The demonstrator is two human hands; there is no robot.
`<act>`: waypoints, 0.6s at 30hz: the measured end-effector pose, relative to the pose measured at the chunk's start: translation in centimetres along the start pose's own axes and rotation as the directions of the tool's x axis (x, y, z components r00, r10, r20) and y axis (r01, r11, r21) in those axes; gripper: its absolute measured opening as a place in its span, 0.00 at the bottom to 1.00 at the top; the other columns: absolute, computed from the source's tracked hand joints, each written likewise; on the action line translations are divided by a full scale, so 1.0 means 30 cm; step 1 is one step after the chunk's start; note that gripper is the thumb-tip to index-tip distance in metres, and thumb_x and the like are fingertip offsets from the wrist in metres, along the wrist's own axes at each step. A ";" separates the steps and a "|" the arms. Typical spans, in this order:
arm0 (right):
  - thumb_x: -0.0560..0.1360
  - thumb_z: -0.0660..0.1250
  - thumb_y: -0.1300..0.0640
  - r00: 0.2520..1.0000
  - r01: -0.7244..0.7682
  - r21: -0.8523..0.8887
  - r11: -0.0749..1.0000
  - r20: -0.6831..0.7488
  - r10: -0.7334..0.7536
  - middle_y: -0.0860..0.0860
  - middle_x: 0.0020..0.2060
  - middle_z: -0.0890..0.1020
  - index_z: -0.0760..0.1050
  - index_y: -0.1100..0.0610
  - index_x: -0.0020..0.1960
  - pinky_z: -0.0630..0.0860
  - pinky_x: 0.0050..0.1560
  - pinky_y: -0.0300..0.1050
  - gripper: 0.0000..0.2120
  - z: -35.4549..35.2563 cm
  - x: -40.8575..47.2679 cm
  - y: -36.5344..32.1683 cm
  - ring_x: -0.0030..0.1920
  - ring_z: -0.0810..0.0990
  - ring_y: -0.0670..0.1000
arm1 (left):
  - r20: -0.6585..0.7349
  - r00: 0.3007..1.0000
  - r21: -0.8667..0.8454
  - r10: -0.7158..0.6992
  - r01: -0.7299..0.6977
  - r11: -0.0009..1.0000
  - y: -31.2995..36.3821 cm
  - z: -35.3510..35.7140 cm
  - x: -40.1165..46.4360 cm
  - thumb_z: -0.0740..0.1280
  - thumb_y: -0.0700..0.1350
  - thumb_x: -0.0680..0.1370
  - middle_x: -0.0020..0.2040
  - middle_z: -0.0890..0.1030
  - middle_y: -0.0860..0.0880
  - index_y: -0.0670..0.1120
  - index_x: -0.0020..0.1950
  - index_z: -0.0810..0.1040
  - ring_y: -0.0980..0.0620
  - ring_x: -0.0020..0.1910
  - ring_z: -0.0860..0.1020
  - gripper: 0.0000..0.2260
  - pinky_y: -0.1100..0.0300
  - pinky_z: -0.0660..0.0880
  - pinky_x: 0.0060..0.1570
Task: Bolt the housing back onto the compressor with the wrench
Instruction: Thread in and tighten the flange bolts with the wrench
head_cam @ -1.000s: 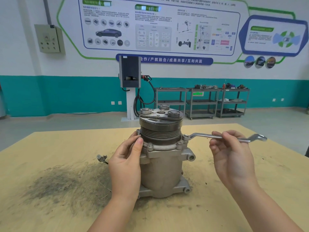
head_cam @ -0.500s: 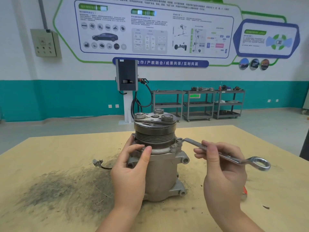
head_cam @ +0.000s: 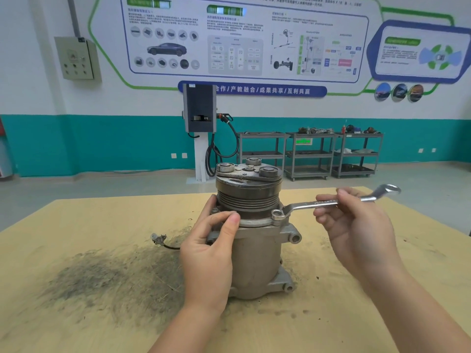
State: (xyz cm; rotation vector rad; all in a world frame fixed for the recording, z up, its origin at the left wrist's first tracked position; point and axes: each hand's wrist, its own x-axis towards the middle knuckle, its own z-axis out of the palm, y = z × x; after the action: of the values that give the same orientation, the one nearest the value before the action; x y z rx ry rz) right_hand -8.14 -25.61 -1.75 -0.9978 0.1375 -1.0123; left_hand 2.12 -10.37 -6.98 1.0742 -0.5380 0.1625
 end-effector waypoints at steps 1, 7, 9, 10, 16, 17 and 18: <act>0.81 0.57 0.65 0.997 -0.081 0.008 0.997 0.018 0.080 0.57 0.32 0.83 0.69 0.61 0.47 0.77 0.29 0.40 0.05 -0.003 0.021 -0.008 0.28 0.80 0.52 | 0.007 1.000 0.004 -0.002 0.002 1.000 0.000 -0.001 0.001 0.71 0.53 0.69 0.62 0.78 0.68 0.53 0.43 0.87 0.72 0.61 0.74 0.07 0.78 0.70 0.54; 0.80 0.58 0.66 0.956 -0.274 -0.036 0.961 0.100 0.276 0.56 0.33 0.83 0.70 0.61 0.49 0.77 0.29 0.39 0.03 0.003 0.095 -0.020 0.28 0.79 0.50 | -0.002 0.999 0.067 0.036 -0.036 0.997 -0.021 0.006 -0.008 0.69 0.56 0.70 0.64 0.76 0.68 0.55 0.45 0.84 0.69 0.65 0.72 0.09 0.67 0.69 0.63; 0.80 0.56 0.67 0.977 -0.198 -0.005 0.980 0.073 0.198 0.54 0.34 0.83 0.68 0.59 0.51 0.77 0.29 0.39 0.05 0.014 0.084 -0.011 0.28 0.78 0.49 | -0.012 0.999 0.088 0.051 -0.050 0.995 -0.027 0.008 -0.009 0.70 0.58 0.68 0.64 0.75 0.70 0.54 0.47 0.81 0.70 0.65 0.71 0.12 0.67 0.69 0.63; 0.80 0.56 0.67 0.989 -0.142 0.015 0.990 0.050 0.142 0.54 0.33 0.83 0.68 0.59 0.52 0.77 0.30 0.38 0.05 0.016 0.065 -0.003 0.28 0.78 0.49 | -0.010 0.998 0.103 0.058 -0.057 0.993 -0.028 0.008 -0.009 0.71 0.59 0.67 0.64 0.74 0.72 0.55 0.49 0.79 0.70 0.65 0.71 0.14 0.68 0.68 0.62; 0.82 0.55 0.65 0.986 0.160 0.055 0.986 -0.046 -0.157 0.54 0.35 0.83 0.67 0.57 0.48 0.77 0.33 0.38 0.07 -0.008 -0.102 0.060 0.30 0.80 0.51 | -0.013 0.998 0.200 0.059 -0.055 0.978 -0.023 0.010 -0.010 0.72 0.65 0.63 0.59 0.69 0.79 0.69 0.59 0.66 0.74 0.63 0.68 0.27 0.74 0.67 0.59; 0.82 0.55 0.65 0.977 0.213 0.037 0.976 -0.040 -0.212 0.54 0.36 0.83 0.67 0.56 0.48 0.77 0.34 0.38 0.07 -0.005 -0.126 0.064 0.31 0.80 0.52 | -0.043 0.998 0.184 0.041 -0.033 0.982 -0.027 0.013 -0.011 0.72 0.64 0.63 0.57 0.70 0.79 0.68 0.61 0.66 0.76 0.62 0.69 0.28 0.76 0.67 0.56; 0.82 0.56 0.64 0.959 0.281 -0.004 0.960 -0.019 -0.281 0.55 0.37 0.83 0.67 0.56 0.48 0.78 0.35 0.39 0.06 0.000 -0.149 0.068 0.32 0.81 0.52 | -0.072 0.997 0.165 0.019 -0.007 0.986 -0.030 0.015 -0.012 0.71 0.65 0.63 0.56 0.71 0.78 0.66 0.63 0.65 0.78 0.59 0.69 0.30 0.79 0.67 0.53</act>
State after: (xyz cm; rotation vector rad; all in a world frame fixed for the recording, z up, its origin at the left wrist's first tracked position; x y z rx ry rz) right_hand -9.34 -21.91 -4.74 -1.0274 0.0119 -1.2821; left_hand 2.02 -11.14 -7.71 1.2210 -0.4714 0.2601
